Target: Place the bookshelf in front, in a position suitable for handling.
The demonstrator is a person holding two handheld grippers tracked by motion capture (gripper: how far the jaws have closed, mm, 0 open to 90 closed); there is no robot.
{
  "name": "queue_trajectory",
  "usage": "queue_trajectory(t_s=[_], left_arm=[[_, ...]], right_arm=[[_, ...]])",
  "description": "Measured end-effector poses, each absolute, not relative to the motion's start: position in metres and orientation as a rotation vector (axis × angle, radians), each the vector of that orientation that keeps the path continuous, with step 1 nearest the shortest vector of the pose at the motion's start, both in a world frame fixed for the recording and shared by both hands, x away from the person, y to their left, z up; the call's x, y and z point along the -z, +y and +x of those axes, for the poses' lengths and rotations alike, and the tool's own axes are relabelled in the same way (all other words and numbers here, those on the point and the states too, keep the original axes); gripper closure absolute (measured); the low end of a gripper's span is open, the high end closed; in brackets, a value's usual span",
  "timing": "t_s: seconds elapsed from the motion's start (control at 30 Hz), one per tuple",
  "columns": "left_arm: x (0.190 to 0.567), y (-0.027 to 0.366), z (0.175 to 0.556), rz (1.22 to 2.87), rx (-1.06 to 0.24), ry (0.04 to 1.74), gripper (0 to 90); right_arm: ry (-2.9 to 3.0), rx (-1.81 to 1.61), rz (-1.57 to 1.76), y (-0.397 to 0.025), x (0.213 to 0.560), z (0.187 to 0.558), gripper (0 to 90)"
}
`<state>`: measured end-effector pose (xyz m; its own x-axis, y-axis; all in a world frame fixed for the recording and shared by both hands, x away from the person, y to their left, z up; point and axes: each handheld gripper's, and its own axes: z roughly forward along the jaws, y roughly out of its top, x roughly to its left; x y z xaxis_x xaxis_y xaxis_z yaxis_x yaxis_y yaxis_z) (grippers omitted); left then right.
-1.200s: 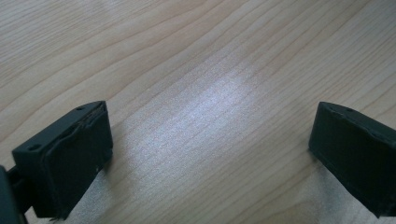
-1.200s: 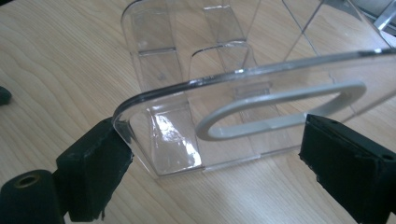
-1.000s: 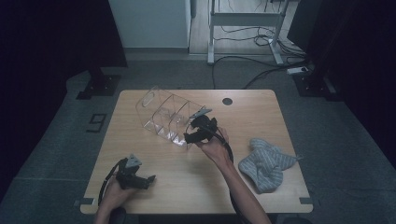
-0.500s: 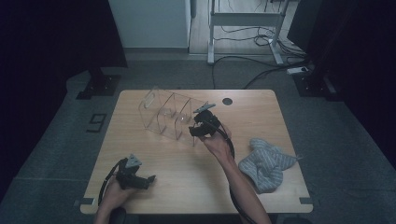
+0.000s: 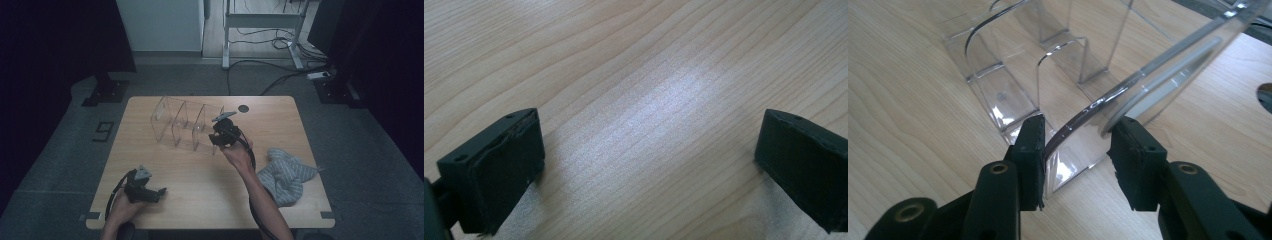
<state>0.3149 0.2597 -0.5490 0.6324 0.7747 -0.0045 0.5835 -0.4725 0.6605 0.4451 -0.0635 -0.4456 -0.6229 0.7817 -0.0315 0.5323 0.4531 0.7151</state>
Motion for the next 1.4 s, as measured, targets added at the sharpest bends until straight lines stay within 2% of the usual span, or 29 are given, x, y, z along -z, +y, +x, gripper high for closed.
queue_trajectory(t_s=[0.33,0.47,0.5,0.77,1.03,1.4], left_arm=[[0.549,0.26,0.315,2.221,-0.393,1.056,0.0],[0.549,0.26,0.315,2.221,-0.393,1.056,0.0],[0.549,0.26,0.315,2.221,-0.392,1.056,0.0],[0.549,0.26,0.315,2.221,-0.393,1.057,0.0],[0.549,0.26,0.315,2.223,-0.392,1.052,0.0],[0.548,0.26,0.318,2.24,-0.38,1.038,0.0]], right_arm=[[2.313,-0.967,1.183,-0.089,0.446,0.448,63.4],[2.285,-0.958,1.218,-0.102,0.446,0.448,68.9],[2.278,-0.964,1.236,-0.108,0.446,0.448,73.2],[2.262,-0.961,1.277,-0.129,0.446,0.45,78.4],[2.255,-0.979,1.3,-0.148,0.447,0.447,81.6],[2.29,-1.007,1.269,-0.16,0.447,0.437,81.6]])
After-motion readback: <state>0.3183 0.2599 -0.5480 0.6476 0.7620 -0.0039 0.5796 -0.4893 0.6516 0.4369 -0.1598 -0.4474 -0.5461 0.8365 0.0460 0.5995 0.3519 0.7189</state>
